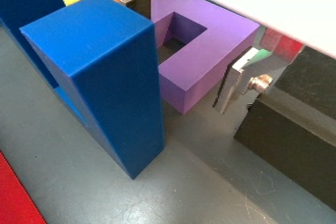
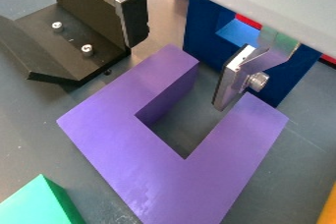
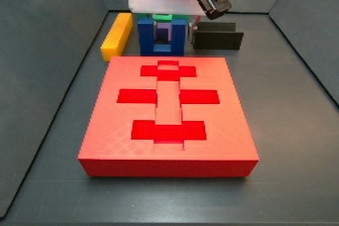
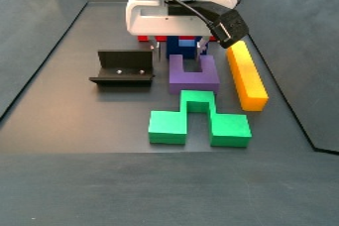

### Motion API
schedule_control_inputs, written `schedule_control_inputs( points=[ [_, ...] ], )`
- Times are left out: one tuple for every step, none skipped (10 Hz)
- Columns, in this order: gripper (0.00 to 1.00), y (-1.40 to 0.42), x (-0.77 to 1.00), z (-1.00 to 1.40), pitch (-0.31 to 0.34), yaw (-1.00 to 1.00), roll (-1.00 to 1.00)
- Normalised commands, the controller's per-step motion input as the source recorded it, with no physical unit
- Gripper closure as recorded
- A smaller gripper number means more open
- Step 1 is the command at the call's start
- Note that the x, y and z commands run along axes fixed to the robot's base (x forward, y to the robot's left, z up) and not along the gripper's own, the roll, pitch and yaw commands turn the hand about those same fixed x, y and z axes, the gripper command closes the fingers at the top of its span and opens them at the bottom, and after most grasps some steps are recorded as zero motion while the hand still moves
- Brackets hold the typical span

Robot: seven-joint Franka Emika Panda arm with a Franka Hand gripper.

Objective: Pick up the purple object. Move up. Place the purple object on the fixture. Regrasp the purple object. Move to above the board. Insert the purple object.
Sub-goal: Pick up the purple object.

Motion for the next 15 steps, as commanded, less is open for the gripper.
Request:
schedule_control_inputs(
  points=[
    [0.0,0.16,-0.23,0.21,-0.076,-0.1,-0.16],
    [0.0,0.09,-0.17,0.05,-0.083,-0.09,-0.12],
    [0.0,0.03,-0.04,-0.01,-0.063,0.0,-0.01],
    [0.0,0.0,0.0,-0.08,-0.076,0.0,0.0],
    [0.0,0.0,0.0,-0.12,-0.086,0.0,0.0],
    [0.0,0.0,-0.01,-0.13,-0.084,-0.01,0.0],
    [0.0,-0.03,-0.01,-0.14,-0.083,-0.04,0.0],
    [0.0,-0.07,-0.08,-0.11,-0.089,-0.12,0.0],
    [0.0,-0.06,-0.14,-0.09,-0.093,-0.14,0.0],
    [0.0,-0.06,-0.16,-0.09,-0.087,-0.15,0.0],
    [0.0,-0.04,-0.17,-0.1,-0.083,-0.14,0.0],
    [0.0,-0.02,-0.11,-0.19,-0.074,-0.09,0.0],
    [0.0,0.0,0.0,-0.17,-0.061,-0.03,0.0],
    [0.0,0.0,0.0,-0.14,-0.044,-0.01,0.0],
    [0.0,0.0,0.09,-0.17,-0.043,-0.01,0.0]
  ],
)
